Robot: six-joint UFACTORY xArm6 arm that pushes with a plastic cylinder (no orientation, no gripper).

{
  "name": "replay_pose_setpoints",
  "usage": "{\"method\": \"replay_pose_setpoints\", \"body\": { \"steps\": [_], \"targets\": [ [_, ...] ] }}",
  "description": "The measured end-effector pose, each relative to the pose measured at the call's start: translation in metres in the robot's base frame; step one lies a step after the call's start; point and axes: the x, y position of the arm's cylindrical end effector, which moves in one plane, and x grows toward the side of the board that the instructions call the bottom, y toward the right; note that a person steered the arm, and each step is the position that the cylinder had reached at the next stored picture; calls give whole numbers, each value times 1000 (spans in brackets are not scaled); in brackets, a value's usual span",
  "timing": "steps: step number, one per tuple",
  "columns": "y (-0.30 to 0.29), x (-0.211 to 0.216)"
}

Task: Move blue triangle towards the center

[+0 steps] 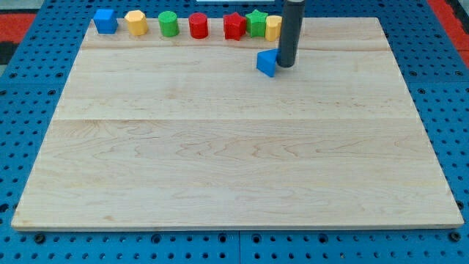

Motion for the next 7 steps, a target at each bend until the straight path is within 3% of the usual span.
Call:
{"method": "replay_pose_setpoints", "body": {
  "steps": [1, 2, 4, 7],
  "targets": [
    [-3, -22],
    [-27, -3],
    [-143, -1],
    [-195, 20]
  ]
}}
